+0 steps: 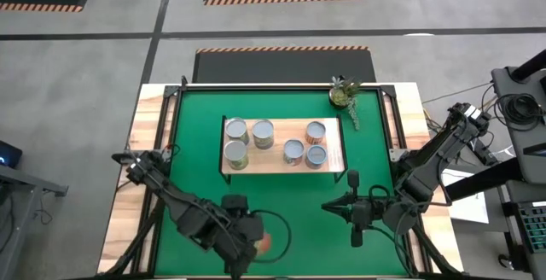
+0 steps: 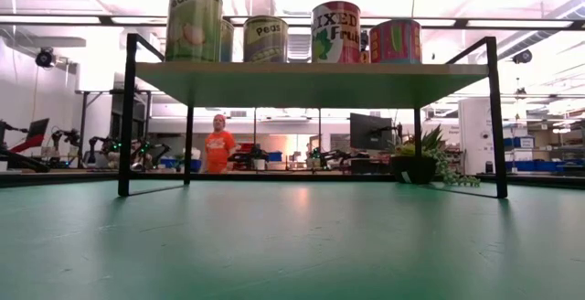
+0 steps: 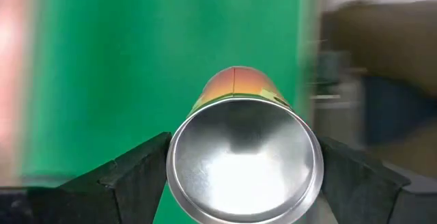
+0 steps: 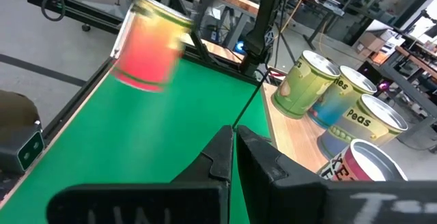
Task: Pick and place cans onto a shelf
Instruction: Put the canned pineapple on the shelf
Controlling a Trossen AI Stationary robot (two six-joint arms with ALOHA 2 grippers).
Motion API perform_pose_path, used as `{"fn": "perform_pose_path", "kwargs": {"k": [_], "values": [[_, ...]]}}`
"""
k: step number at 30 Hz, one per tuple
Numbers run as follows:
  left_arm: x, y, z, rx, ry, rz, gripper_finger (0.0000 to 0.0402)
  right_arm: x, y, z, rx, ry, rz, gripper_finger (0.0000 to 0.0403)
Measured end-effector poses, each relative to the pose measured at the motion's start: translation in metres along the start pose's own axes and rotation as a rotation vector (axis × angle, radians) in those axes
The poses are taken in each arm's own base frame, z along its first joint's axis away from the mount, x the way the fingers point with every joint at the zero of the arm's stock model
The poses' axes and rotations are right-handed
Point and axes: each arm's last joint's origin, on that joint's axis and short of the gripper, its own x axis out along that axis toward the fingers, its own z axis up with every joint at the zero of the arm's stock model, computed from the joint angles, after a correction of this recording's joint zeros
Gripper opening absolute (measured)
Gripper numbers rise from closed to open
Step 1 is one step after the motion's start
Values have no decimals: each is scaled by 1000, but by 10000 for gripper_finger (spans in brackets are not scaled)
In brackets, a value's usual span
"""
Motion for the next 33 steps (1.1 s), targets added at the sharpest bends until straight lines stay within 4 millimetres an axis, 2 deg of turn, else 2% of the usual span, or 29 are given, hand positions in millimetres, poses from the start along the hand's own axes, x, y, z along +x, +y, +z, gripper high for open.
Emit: {"fn": "perform_pose_path", "kwargs": {"k": [4,8,16,26,33], "values": [[2,19,4,4,-20,174,313,0,0,0,1,1,0,9],[0,29,14,28,-50,175,313,0,0,0,1,1,-1,9],[-7,62,36,-52,-155,321,313,0,0,0,-2,2,-1,9],[1,97,53,-117,-115,343,313,0,0,-1,-2,2,-1,9],[7,107,57,-124,-35,255,313,0,0,-1,3,7,0,9]]}}
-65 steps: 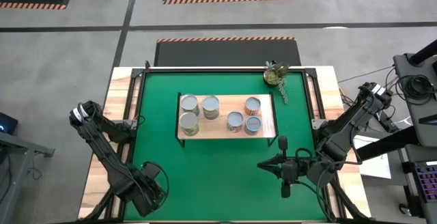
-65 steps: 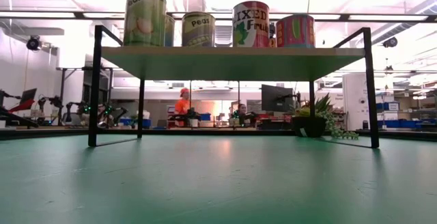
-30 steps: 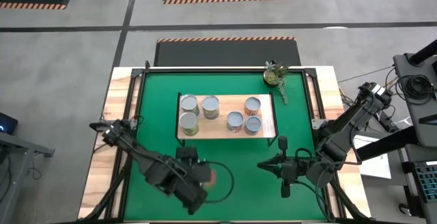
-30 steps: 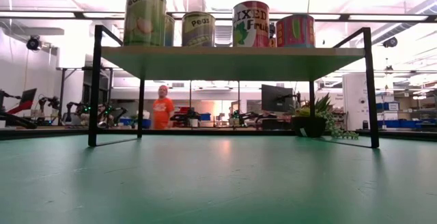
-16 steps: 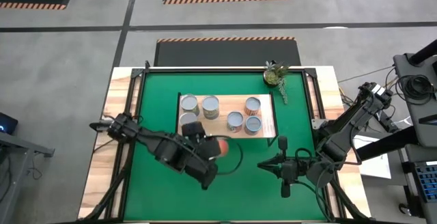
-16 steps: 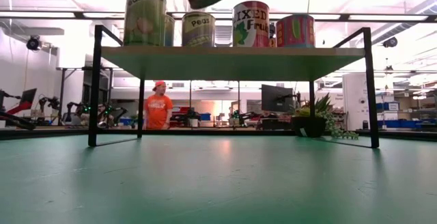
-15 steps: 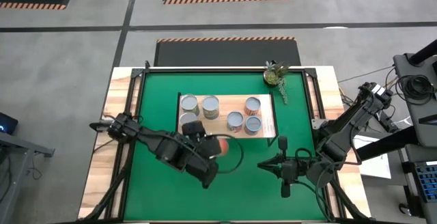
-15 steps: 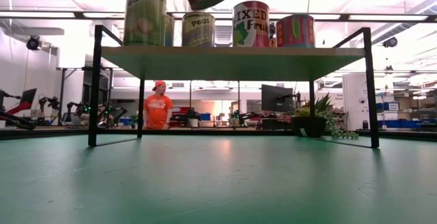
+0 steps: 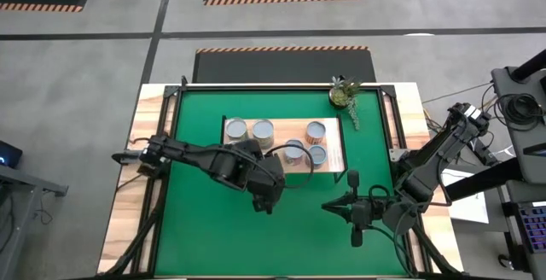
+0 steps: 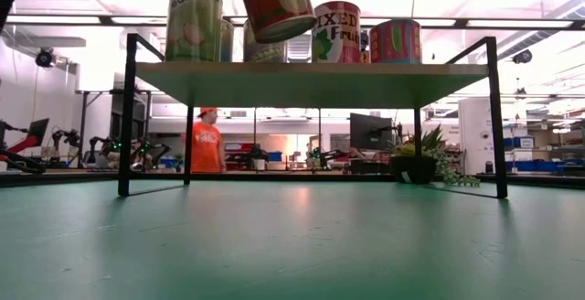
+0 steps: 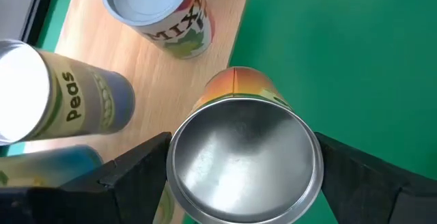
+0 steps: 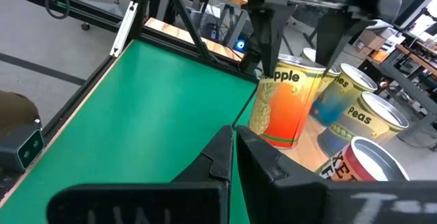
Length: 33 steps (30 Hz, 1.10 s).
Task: Pick and place cans onto a shelf
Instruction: Put the canned pineapple on the shelf
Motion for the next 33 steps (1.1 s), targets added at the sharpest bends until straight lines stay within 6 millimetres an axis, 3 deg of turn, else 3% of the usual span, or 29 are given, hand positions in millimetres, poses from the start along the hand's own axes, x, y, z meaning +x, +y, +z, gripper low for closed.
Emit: {"fn": "perform_pose_path", "kwargs": {"k": [12,24,33], "values": [[5,19,9,-2,26,-19,313,0,0,0,9,0,0,9],[-26,35,4,-55,-29,-67,313,0,0,-1,13,10,0,9],[-17,36,3,-51,-2,-47,313,0,0,-2,19,12,0,9]]}}
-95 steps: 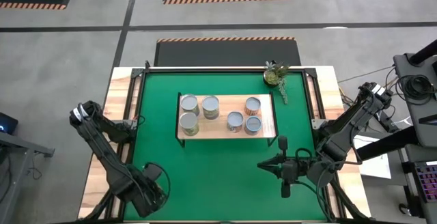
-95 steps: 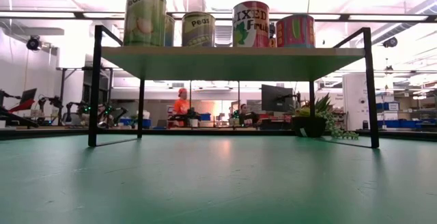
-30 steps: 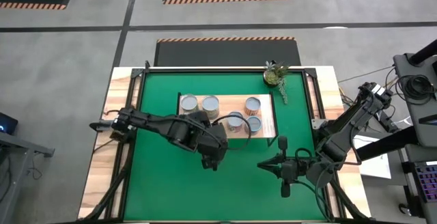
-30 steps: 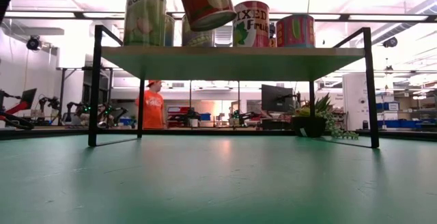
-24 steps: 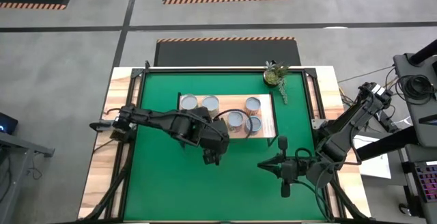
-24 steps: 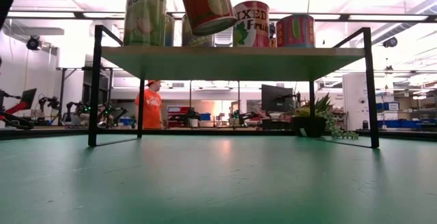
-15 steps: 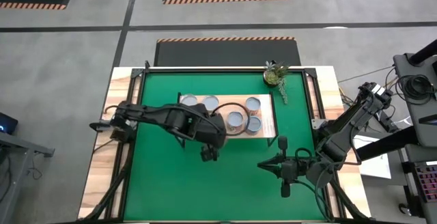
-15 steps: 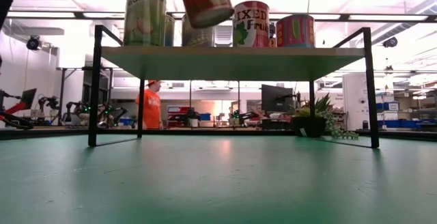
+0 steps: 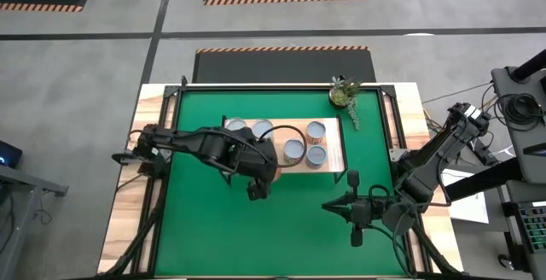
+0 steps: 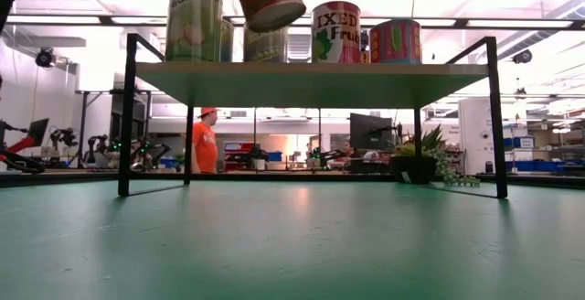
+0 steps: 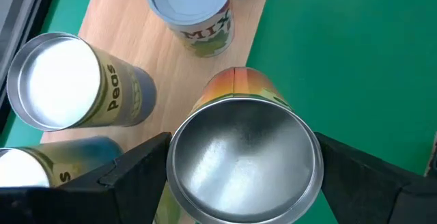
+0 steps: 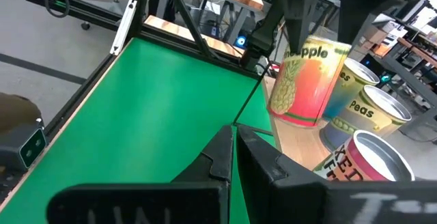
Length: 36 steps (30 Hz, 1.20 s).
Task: Pick and place cans onto a shelf
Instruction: Put the canned pineapple on the shelf
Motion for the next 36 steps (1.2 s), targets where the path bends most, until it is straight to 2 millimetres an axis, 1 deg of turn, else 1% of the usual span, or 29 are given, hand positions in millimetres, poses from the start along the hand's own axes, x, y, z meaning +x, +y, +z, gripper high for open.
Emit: {"fn": "perform_pose_path", "kwargs": {"k": [4,9,16,21,30,36], "values": [[3,3,1,-1,-3,29,313,0,0,0,1,0,0,9],[14,7,2,-7,26,57,313,0,0,0,1,0,0,9],[17,11,3,4,33,67,313,0,0,0,1,0,0,9],[19,11,3,8,31,87,313,0,0,0,0,2,0,9],[34,11,-2,31,84,124,313,0,0,-1,-2,4,0,9],[36,11,-2,37,87,130,313,0,0,-1,-3,4,0,9]]}}
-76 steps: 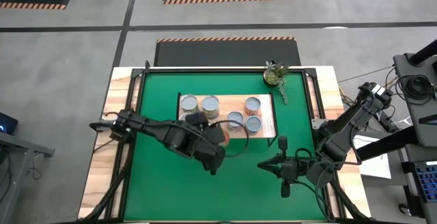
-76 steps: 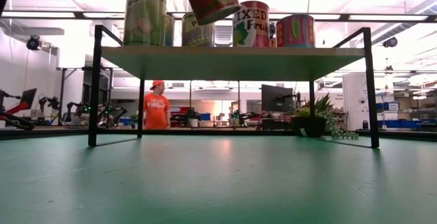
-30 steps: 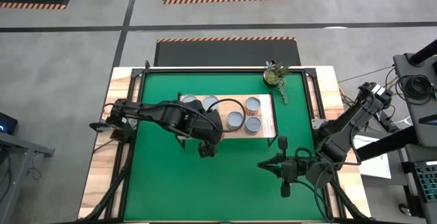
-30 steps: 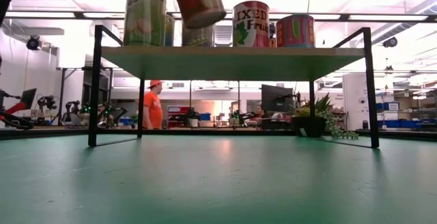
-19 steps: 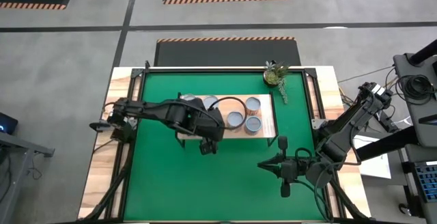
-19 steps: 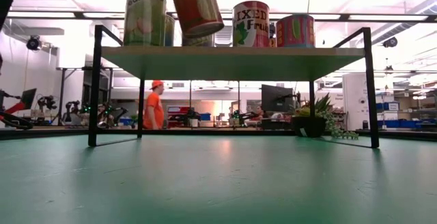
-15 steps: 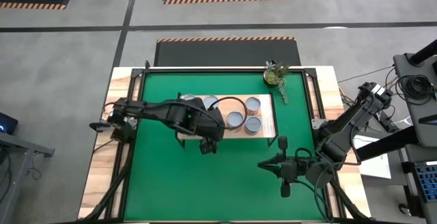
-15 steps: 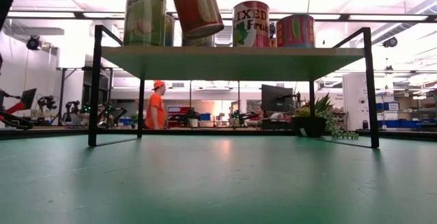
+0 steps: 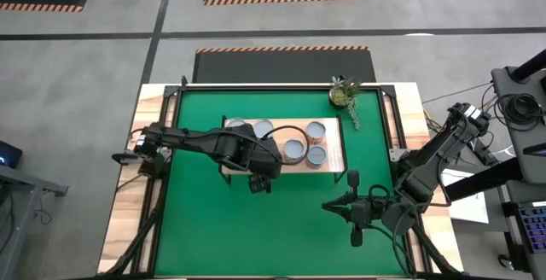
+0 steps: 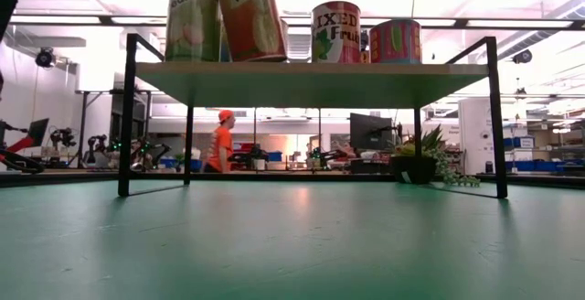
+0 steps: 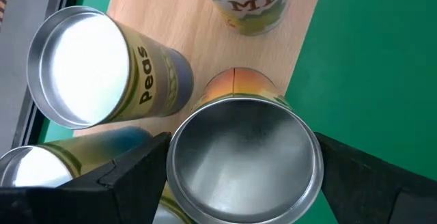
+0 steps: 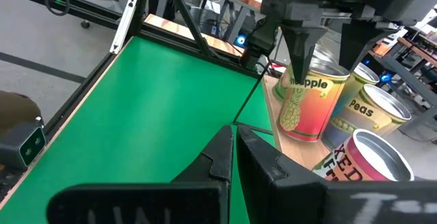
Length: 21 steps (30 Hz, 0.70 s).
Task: Pick and place cans onto a shelf
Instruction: Put the canned pineapple on the shelf
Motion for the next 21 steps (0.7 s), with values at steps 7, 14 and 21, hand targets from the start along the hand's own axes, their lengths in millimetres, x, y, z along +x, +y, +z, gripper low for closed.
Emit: {"fn": "perform_pose_path", "kwargs": {"k": [7,14,21], "values": [[0,0,0,16,-1,-2,313,0,0,0,0,0,0,9],[0,1,0,21,1,0,313,0,0,0,0,0,0,9],[0,1,1,20,0,-1,313,0,0,0,0,0,0,9]]}}
